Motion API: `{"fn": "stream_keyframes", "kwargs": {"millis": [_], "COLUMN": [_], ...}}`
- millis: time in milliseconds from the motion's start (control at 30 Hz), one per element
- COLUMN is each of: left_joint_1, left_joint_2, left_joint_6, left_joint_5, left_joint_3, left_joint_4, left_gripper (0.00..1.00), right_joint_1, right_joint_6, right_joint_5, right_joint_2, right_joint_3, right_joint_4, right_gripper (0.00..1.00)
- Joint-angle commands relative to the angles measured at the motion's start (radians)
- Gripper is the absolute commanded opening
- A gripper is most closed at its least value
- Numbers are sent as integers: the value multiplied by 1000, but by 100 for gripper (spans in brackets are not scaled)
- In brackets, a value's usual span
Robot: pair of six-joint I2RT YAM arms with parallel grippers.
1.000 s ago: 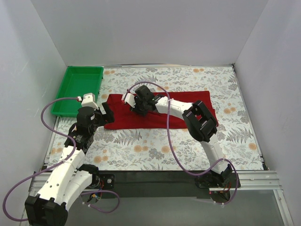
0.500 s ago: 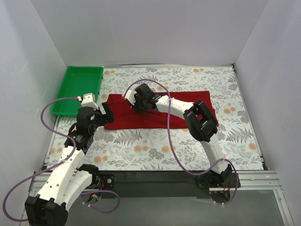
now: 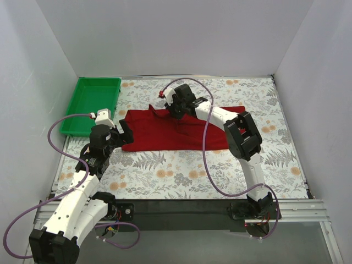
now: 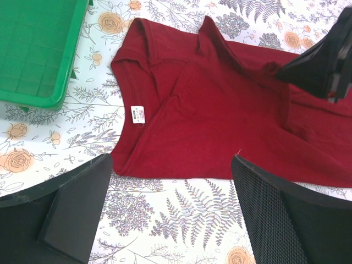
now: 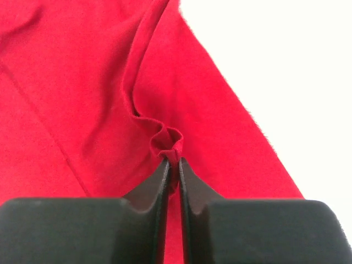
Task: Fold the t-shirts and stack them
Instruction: Fold the tshirt
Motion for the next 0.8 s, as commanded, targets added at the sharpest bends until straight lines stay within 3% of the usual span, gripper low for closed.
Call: {"fn": "stream_keyframes", "kwargs": {"millis": [0, 167, 367, 467, 500, 533, 633, 767], "left_joint_1": [3, 3, 3, 3, 3, 3, 9, 64], "left_joint_2": [0, 7, 41, 93, 110, 133, 251, 430], "left_joint_6": [4, 4, 3, 12, 18, 22, 47, 81], "left_joint_5": [2, 8, 43, 86, 97, 109, 145, 281], "left_joint_3": [-8, -7, -13, -2, 2, 8, 47, 120], "left_joint_4": [21, 21, 29, 29, 29, 29, 30, 9], "left_gripper": [82, 82, 83, 84, 84, 84, 83, 70], "right_joint_1": [-22, -61, -110, -159, -176, -197, -268, -392], "right_joint_6": [113, 216, 184, 31, -21, -72, -196, -259], "right_joint_5": [-29, 87, 100, -79, -254, -335, -440, -455], "right_joint_2": [-24, 19, -25, -129, -166, -245, -405, -577], "right_joint_3": [88, 148, 114, 16, -19, -106, -249, -517], "right_joint_4": [42, 49, 49, 11, -35, -56, -104, -133], "right_gripper": [19, 36, 41, 45, 48, 49, 53, 54]}}
